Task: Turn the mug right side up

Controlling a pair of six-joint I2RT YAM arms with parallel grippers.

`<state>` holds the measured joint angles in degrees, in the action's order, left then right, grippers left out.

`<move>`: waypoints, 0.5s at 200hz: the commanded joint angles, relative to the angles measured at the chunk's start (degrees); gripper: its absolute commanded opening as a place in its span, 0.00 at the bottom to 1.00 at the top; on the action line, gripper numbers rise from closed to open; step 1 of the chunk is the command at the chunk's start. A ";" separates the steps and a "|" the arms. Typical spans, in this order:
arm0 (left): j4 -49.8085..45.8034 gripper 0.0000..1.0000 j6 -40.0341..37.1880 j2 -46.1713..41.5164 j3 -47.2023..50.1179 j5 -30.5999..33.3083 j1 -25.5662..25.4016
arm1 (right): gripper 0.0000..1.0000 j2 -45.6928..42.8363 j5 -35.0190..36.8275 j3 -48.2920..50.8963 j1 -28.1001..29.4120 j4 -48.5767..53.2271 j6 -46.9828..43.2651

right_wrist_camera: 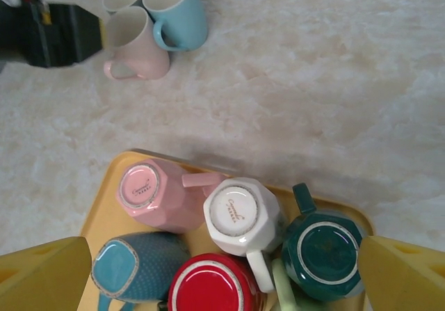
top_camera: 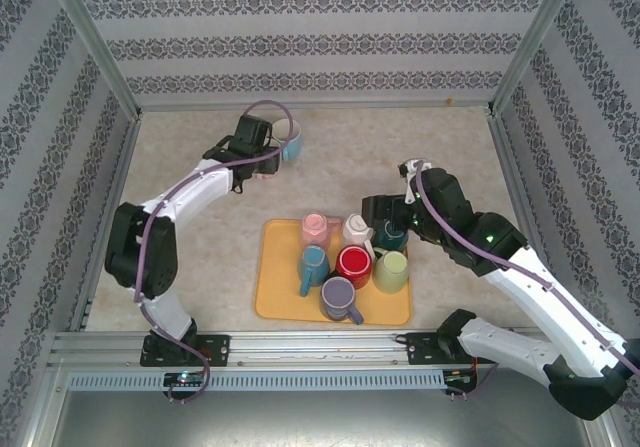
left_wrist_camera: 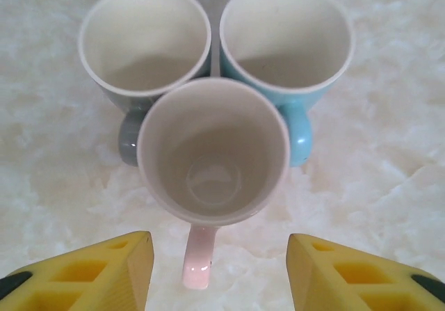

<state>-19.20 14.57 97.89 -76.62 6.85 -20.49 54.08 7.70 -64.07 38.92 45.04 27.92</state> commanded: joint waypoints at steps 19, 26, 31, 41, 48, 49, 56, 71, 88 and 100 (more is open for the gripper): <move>-2.49 0.55 1.50 -9.71 2.09 -2.39 0.59 | 0.97 3.73 -0.83 -3.49 0.90 7.79 -4.56; -3.78 0.55 1.35 -11.21 2.09 -3.09 0.60 | 0.96 4.53 -1.13 -3.68 1.16 8.86 -5.22; -4.68 0.55 1.19 -12.49 2.11 -3.93 0.58 | 0.95 5.16 -1.74 -3.84 1.31 9.44 -5.75; -6.46 0.55 0.68 -14.53 2.26 -6.01 0.57 | 0.94 6.65 -3.84 -4.32 1.71 10.32 -6.97; -8.00 0.54 0.30 -15.93 2.47 -7.30 0.47 | 0.94 8.04 -5.09 -4.92 2.36 11.03 -7.78; -8.16 0.54 0.29 -16.08 2.54 -7.43 0.46 | 0.94 8.35 -5.17 -5.05 2.51 11.17 -7.92; -8.98 0.54 0.11 -17.72 3.34 -8.03 0.21 | 0.93 10.22 -5.05 -5.94 3.50 12.08 -8.50; -9.19 0.54 0.82 -22.01 6.66 -8.72 0.00 | 0.93 14.74 -3.91 -8.19 6.10 13.85 -8.68; -9.27 0.54 2.61 -26.93 10.87 -9.12 -0.07 | 0.92 19.18 -3.66 -10.51 8.14 13.80 -6.22; -9.65 0.54 3.18 -30.13 13.71 -9.59 -0.06 | 0.92 21.99 -4.04 -12.47 9.61 13.19 -5.09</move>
<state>-24.84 15.49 72.82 -67.70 -0.47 -20.51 71.81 4.40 -72.71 46.19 56.40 21.47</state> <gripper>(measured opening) 0.542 0.922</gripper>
